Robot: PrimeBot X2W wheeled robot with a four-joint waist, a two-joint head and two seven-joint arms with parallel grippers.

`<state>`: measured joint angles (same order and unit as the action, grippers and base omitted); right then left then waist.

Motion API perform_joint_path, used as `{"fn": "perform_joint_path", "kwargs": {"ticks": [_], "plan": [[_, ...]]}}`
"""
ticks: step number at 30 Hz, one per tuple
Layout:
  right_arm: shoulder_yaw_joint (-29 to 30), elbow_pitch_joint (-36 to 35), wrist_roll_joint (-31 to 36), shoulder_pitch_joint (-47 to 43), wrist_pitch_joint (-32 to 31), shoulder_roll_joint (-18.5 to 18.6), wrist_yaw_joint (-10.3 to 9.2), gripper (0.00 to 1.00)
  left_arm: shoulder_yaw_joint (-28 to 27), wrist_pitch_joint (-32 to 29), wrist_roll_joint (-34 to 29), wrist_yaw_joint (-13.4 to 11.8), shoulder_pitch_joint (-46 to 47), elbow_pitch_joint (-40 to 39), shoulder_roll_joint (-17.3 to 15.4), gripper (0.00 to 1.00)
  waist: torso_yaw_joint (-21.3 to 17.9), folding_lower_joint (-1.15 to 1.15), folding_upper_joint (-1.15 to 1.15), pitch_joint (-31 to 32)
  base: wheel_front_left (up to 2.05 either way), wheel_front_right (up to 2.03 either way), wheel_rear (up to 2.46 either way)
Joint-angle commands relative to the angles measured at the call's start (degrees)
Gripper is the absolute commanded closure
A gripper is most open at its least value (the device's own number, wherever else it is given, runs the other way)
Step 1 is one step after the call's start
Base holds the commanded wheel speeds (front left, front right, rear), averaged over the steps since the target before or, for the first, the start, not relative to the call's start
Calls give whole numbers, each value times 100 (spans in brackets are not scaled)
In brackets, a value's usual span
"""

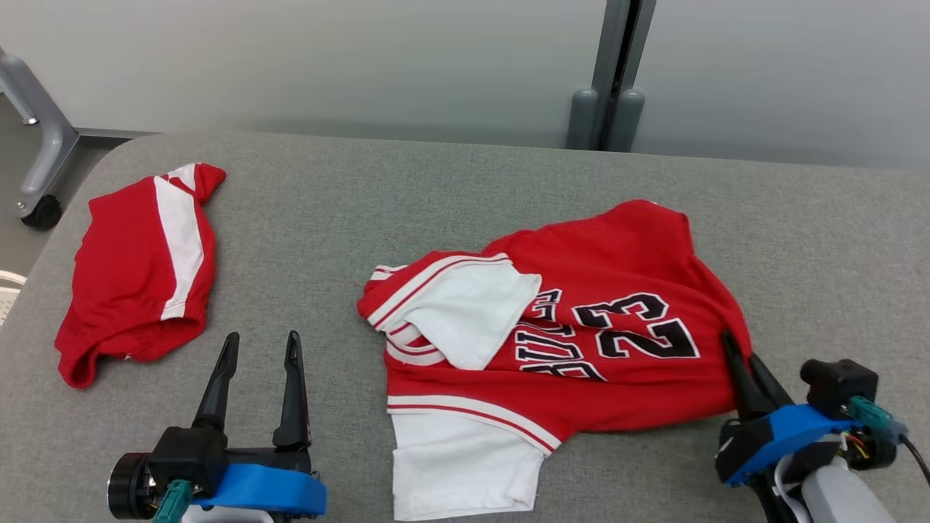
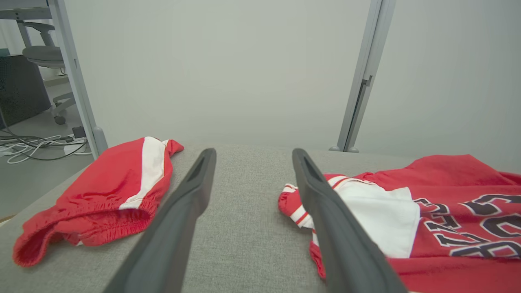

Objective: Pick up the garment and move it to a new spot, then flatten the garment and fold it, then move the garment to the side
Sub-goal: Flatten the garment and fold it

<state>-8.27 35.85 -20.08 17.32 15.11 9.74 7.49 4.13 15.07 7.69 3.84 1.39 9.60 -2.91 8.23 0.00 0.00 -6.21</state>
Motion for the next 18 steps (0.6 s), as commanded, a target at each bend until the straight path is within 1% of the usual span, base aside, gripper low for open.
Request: {"fn": "perform_joint_path", "kwargs": {"ticks": [1,5,8,11,13,18], "plan": [[209,-187,112,-219,7,89,1,100,-17,15,30,-22,-32,-12,4,0,-35,0,0,22,0,0,0],[588,-564,480,-487,7,154,1,100,-6,15,33,-22,-68,-18,3,0,-87,0,0,35,0,0,0],[643,-695,679,-452,6,101,1,100,36,15,59,-28,-43,-21,3,0,-96,0,0,24,0,0,0],[473,-715,943,-238,7,-3,1,100,100,15,75,-21,25,-10,3,0,-56,0,0,-3,0,0,0],[304,-651,994,-69,7,-98,1,100,139,15,76,-4,90,-2,3,0,-5,0,0,-39,0,0,0],[-342,-333,1104,439,6,-385,1,100,155,15,115,-15,158,6,2,0,153,0,0,-119,0,0,0]]}}
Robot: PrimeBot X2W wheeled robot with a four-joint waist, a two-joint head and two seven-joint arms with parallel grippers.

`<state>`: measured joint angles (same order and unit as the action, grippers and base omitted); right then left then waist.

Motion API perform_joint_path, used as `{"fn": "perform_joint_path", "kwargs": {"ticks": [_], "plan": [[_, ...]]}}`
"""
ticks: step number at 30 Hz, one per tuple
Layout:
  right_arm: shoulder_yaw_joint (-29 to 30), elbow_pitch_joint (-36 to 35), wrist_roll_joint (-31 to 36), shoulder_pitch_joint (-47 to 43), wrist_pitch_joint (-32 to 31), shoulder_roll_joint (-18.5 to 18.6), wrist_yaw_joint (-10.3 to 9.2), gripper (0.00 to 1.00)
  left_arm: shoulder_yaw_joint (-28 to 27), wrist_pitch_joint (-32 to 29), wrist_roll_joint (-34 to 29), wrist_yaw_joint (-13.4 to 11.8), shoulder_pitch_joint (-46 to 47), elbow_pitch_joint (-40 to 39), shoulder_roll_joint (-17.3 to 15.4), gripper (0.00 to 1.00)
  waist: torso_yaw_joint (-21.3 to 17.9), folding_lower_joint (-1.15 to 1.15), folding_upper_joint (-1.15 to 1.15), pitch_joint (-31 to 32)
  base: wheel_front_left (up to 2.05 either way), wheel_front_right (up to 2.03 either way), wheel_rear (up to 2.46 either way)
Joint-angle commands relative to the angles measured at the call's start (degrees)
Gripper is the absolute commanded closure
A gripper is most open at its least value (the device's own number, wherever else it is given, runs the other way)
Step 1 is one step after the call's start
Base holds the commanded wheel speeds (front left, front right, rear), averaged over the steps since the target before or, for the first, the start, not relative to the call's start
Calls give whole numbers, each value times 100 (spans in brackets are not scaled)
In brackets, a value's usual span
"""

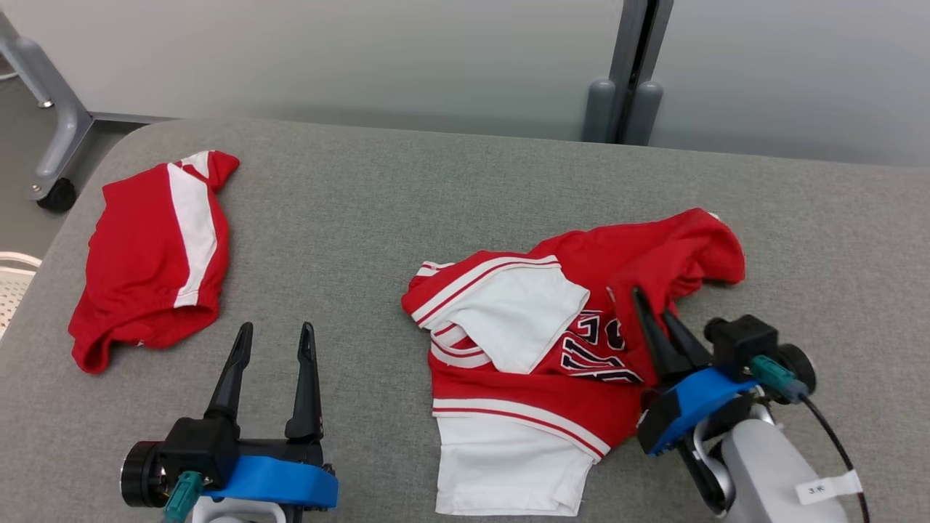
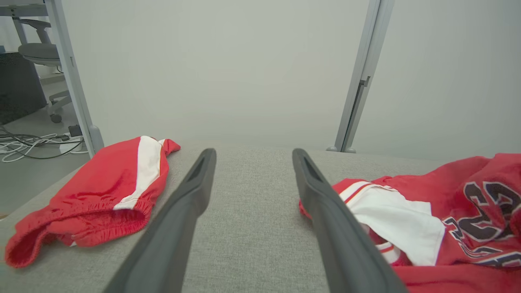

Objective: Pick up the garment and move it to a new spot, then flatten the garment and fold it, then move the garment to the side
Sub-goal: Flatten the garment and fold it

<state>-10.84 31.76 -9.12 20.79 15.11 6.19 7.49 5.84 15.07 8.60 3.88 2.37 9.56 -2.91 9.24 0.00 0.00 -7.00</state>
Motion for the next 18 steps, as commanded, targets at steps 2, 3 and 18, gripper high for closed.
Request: {"fn": "perform_joint_path", "kwargs": {"ticks": [2,3,18], "plan": [[-365,306,19,309,8,-123,1,100,-3,15,47,-29,89,17,2,0,126,0,0,-68,0,0,0],[-528,446,-7,416,6,-168,1,100,9,15,49,-33,101,20,2,0,162,0,0,-81,0,0,0],[-2381,1289,-920,808,7,-320,1,0,70,15,155,-104,130,42,3,0,266,0,0,-133,0,0,0]]}}
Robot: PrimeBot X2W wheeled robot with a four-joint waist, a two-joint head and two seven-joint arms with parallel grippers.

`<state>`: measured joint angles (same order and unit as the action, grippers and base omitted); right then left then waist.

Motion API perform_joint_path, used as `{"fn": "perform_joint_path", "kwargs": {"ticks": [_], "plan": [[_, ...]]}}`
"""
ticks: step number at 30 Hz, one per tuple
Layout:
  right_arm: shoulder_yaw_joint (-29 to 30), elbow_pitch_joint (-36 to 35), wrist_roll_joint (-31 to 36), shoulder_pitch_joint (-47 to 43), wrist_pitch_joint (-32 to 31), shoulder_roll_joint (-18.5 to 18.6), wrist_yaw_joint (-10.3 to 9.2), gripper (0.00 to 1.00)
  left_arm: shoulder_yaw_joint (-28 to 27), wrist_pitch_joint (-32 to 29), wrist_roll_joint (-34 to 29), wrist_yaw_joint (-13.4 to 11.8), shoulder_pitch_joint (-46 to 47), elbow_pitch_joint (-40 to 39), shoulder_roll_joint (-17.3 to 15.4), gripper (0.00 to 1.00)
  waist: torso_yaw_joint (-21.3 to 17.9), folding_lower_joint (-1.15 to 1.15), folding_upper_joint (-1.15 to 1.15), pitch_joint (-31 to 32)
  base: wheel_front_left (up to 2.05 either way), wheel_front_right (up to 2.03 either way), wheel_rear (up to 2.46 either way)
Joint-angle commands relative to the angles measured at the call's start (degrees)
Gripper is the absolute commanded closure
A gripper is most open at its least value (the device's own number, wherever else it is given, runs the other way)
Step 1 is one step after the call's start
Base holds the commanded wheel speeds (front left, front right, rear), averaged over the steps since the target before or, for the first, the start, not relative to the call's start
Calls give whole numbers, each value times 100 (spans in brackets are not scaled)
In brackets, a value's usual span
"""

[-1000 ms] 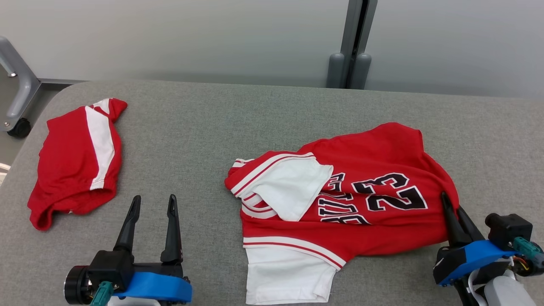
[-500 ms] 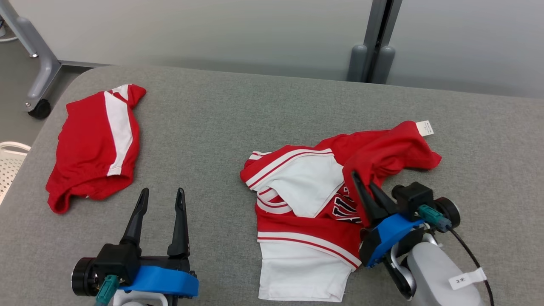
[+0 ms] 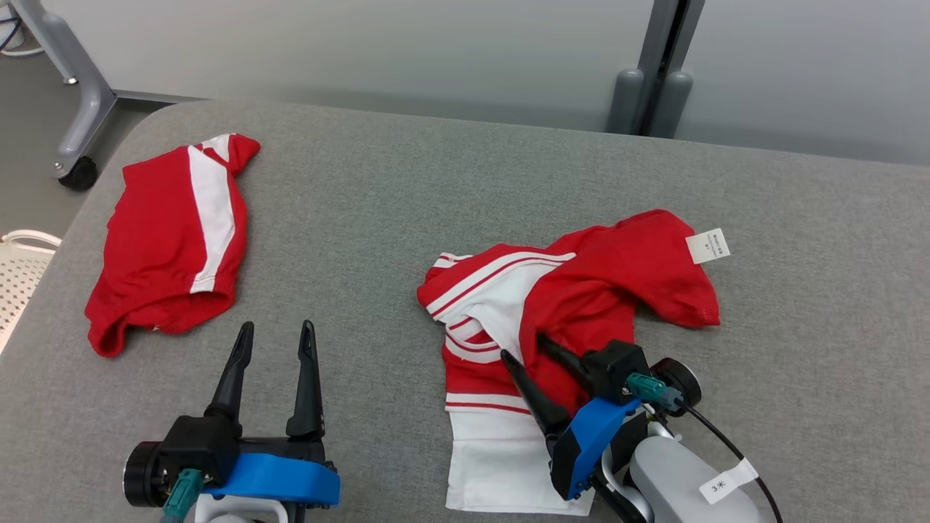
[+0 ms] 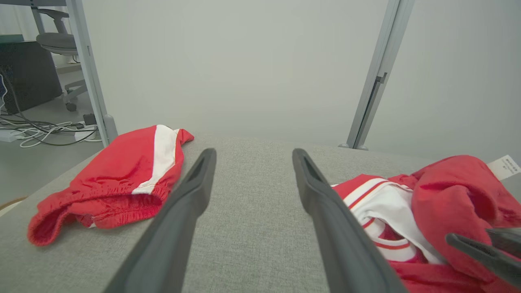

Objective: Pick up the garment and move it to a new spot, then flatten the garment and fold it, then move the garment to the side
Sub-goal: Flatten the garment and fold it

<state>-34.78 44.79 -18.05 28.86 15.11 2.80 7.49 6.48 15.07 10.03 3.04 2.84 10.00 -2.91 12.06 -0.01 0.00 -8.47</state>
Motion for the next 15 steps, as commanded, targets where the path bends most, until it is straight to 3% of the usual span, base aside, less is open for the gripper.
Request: {"fn": "perform_joint_path", "kwargs": {"ticks": [1,8,15], "plan": [[27,-97,-50,-58,7,19,1,0,-20,15,-1,-24,80,-9,3,0,-92,1,0,35,0,0,0],[613,-703,183,-416,7,105,1,0,-94,15,-55,-20,4,-29,3,0,-314,1,0,142,0,0,0],[1759,-1549,482,-973,7,533,1,0,-177,15,-103,5,-82,-74,2,0,-502,1,0,211,0,0,0]]}}
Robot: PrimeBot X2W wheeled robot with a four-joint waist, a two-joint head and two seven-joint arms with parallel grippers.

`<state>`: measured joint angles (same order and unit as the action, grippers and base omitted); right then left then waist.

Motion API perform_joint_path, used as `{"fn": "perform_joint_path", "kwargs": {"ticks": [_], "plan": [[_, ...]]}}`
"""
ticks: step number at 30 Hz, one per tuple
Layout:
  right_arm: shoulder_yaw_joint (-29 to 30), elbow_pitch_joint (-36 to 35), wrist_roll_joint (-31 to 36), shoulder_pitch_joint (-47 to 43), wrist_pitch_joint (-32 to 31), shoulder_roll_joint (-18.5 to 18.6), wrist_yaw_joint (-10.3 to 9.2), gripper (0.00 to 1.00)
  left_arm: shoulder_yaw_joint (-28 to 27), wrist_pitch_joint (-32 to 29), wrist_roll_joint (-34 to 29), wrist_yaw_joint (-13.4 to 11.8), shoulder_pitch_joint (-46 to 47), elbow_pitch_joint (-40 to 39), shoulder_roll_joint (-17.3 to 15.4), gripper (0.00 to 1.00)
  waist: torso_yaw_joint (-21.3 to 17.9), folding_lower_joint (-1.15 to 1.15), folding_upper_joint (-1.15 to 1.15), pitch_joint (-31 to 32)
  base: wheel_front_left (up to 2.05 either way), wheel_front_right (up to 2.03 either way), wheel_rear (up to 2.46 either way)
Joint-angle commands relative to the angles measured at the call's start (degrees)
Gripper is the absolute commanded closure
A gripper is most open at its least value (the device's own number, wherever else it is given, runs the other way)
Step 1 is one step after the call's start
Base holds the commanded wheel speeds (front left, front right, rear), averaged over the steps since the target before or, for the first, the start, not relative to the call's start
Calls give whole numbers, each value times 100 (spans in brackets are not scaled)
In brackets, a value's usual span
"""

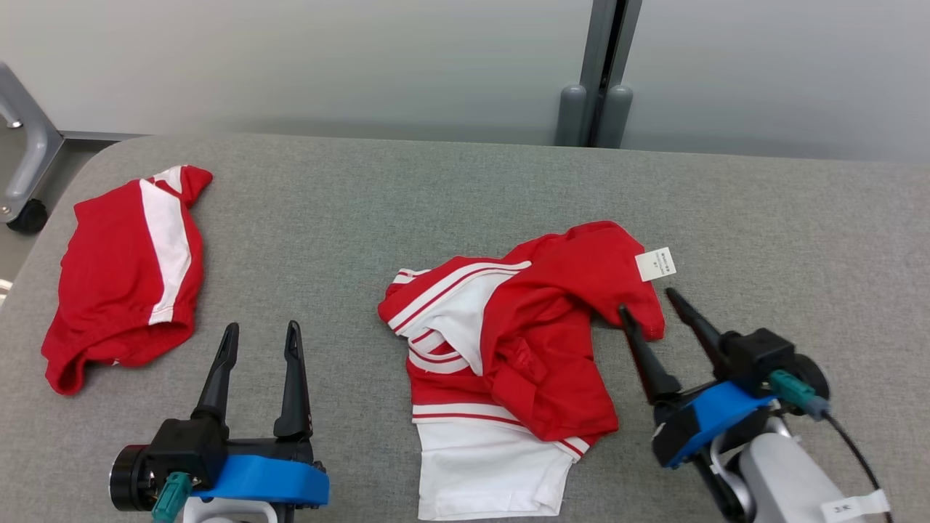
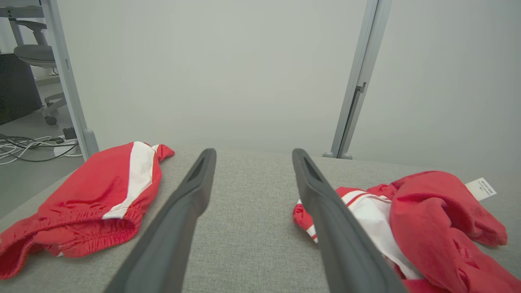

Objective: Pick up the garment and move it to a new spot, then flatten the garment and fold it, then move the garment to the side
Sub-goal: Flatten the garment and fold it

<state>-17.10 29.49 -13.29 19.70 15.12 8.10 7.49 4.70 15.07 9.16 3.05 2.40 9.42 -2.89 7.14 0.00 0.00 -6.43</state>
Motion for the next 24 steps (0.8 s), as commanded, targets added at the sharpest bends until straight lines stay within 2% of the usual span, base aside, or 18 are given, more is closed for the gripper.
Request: {"fn": "perform_joint_path", "kwargs": {"ticks": [1,6,10,24], "plan": [[144,-80,57,-100,6,52,1,0,-6,15,-18,6,-46,-27,2,0,-29,0,0,10,0,0,0],[691,-164,271,-109,6,180,1,0,44,15,-18,33,-4,-44,1,0,-20,0,0,-37,0,0,0],[773,80,371,64,6,197,1,0,68,15,2,35,55,-53,2,0,59,0,0,-113,0,0,0],[745,2146,479,1045,5,219,1,0,140,15,54,34,286,-97,2,0,529,0,0,-510,0,0,0]]}}
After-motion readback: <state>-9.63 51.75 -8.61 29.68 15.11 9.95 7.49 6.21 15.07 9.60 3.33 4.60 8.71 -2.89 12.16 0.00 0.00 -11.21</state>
